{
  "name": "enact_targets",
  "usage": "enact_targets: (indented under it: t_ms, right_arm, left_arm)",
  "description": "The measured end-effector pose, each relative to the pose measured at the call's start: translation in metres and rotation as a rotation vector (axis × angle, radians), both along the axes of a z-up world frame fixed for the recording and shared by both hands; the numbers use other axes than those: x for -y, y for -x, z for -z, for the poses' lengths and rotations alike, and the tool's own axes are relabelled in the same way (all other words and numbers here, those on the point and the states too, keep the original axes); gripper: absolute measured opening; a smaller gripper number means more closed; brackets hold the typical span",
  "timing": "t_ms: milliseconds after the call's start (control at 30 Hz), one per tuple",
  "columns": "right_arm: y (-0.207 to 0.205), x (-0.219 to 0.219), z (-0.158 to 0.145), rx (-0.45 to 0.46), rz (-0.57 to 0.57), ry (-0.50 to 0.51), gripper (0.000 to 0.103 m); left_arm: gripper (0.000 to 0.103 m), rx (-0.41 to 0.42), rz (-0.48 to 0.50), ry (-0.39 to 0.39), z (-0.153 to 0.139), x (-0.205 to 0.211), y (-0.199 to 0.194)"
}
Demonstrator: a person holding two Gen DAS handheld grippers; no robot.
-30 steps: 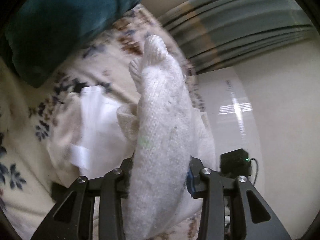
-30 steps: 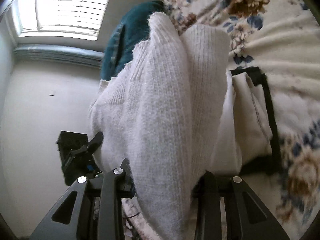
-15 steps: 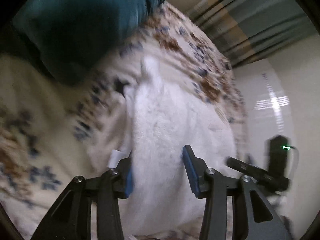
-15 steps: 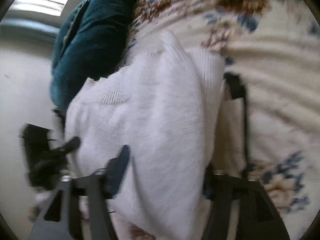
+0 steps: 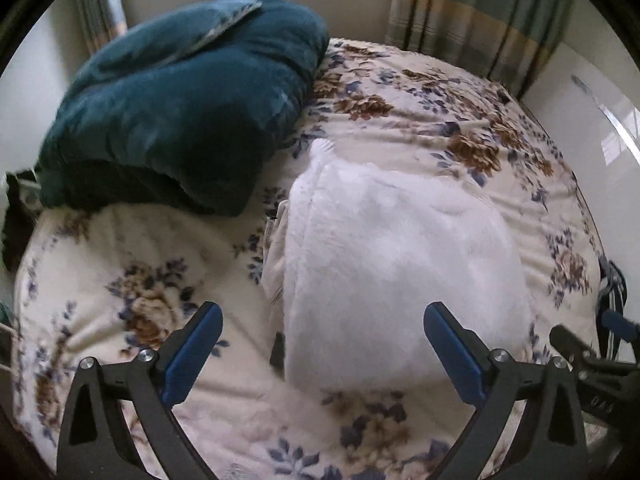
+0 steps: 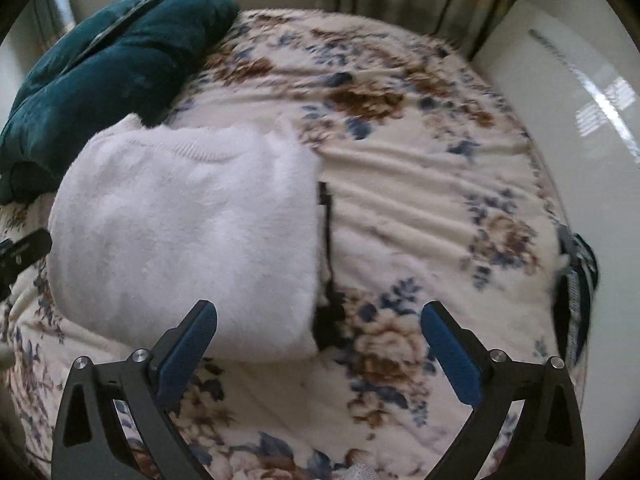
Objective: Fold small clothes
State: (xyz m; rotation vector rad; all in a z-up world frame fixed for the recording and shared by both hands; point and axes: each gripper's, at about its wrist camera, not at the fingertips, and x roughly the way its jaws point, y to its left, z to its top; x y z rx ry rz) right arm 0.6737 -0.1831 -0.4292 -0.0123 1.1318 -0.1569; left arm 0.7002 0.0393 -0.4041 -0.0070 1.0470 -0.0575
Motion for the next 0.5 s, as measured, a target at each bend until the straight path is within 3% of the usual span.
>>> enact_targets:
  t_ms: [200, 500]
  right_arm:
    - [0.050, -0.001, -0.065, 0.052, 0.015, 0.007, 0.103]
    - [0.164, -0.003, -0.207, 0.188, 0.020, 0.060, 0.103]
  left_arm:
    - [0.103, 0.071, -0.010, -0.047, -0.062, 0.007, 0.052]
    - [0.103, 0.182, -0.023, 0.000, -0.183, 0.006, 0.154]
